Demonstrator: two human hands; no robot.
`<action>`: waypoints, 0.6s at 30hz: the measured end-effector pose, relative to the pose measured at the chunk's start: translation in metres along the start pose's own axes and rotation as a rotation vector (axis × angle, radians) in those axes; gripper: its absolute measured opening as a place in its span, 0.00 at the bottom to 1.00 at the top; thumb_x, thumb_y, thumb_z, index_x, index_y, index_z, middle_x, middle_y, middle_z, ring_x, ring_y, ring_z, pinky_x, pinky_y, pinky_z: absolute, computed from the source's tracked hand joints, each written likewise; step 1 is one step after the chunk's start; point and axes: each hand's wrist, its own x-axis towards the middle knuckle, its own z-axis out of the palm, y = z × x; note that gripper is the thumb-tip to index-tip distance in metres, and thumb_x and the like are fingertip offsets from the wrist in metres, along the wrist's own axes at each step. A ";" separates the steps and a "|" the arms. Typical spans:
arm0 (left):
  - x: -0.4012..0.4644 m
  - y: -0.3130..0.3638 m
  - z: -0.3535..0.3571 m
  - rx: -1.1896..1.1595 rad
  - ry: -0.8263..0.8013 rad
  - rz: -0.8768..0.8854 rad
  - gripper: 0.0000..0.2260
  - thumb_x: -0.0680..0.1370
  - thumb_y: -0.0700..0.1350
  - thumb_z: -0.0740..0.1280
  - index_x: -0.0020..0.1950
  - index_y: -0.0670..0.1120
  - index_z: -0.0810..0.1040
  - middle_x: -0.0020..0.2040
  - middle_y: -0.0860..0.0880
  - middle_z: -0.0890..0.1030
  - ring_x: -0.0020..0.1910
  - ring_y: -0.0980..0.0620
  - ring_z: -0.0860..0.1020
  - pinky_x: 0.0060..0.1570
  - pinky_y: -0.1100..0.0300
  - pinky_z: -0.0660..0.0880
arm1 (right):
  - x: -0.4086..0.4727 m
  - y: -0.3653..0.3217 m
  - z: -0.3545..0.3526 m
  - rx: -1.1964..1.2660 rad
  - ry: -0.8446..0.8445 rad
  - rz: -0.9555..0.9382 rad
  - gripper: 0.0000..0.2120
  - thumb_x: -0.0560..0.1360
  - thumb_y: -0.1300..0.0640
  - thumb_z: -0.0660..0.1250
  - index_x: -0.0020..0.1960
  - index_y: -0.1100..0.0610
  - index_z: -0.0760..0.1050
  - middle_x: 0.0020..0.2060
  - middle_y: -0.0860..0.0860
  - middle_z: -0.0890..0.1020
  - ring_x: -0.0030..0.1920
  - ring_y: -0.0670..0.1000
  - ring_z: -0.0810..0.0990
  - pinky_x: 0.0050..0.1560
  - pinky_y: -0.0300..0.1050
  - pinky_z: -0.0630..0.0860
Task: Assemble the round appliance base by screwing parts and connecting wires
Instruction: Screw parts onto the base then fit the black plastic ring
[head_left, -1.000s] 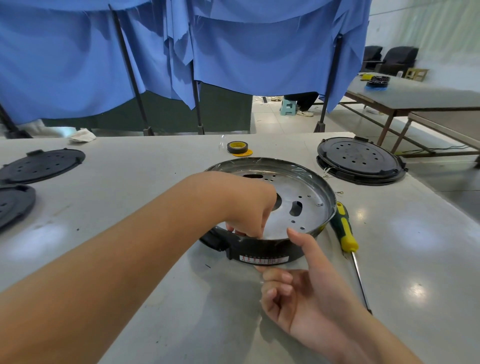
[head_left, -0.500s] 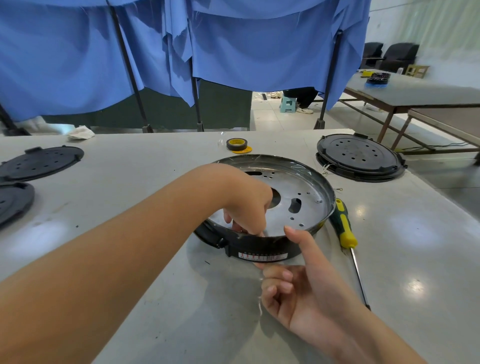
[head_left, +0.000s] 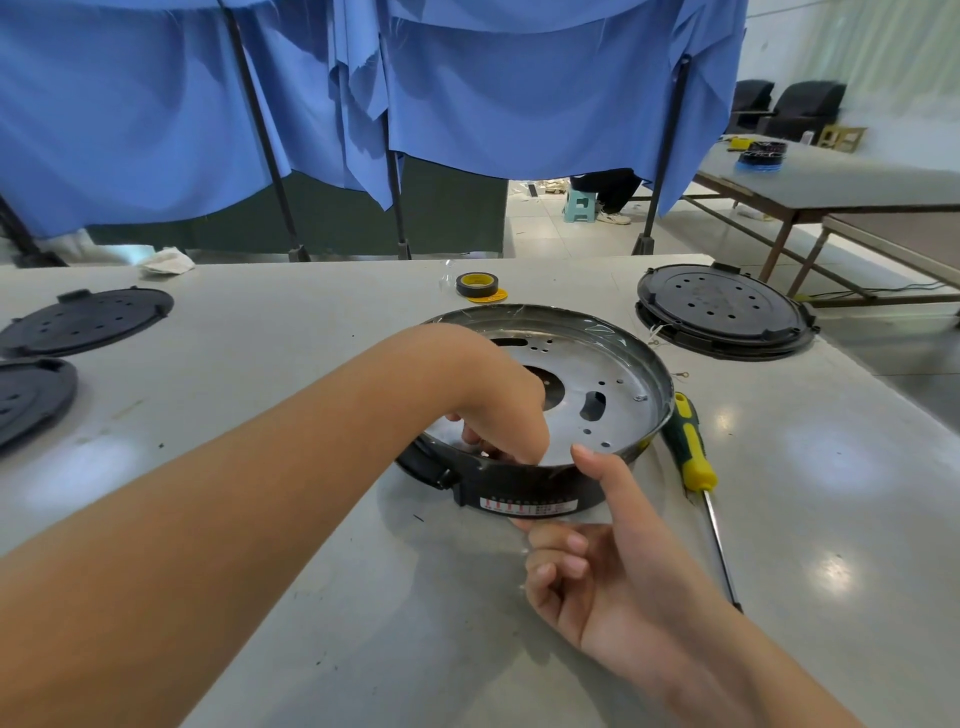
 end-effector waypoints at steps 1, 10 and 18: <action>0.000 0.001 0.000 -0.004 0.004 -0.003 0.13 0.79 0.46 0.61 0.34 0.47 0.70 0.36 0.47 0.72 0.35 0.52 0.69 0.34 0.61 0.65 | 0.000 0.000 0.000 -0.001 0.000 0.000 0.35 0.56 0.45 0.76 0.57 0.63 0.73 0.26 0.48 0.59 0.23 0.46 0.60 0.25 0.38 0.70; 0.002 0.005 0.003 -0.030 0.042 -0.036 0.13 0.78 0.43 0.60 0.33 0.45 0.69 0.32 0.49 0.68 0.32 0.51 0.66 0.32 0.61 0.63 | 0.002 0.000 -0.001 -0.004 0.000 0.005 0.39 0.57 0.45 0.76 0.60 0.68 0.72 0.26 0.49 0.59 0.23 0.46 0.60 0.25 0.38 0.70; 0.002 0.002 0.004 -0.041 0.061 -0.044 0.14 0.79 0.44 0.60 0.33 0.45 0.67 0.32 0.48 0.69 0.31 0.52 0.68 0.31 0.62 0.64 | 0.002 -0.001 -0.003 0.002 -0.011 0.011 0.37 0.59 0.44 0.75 0.59 0.66 0.73 0.26 0.48 0.59 0.22 0.46 0.60 0.25 0.38 0.70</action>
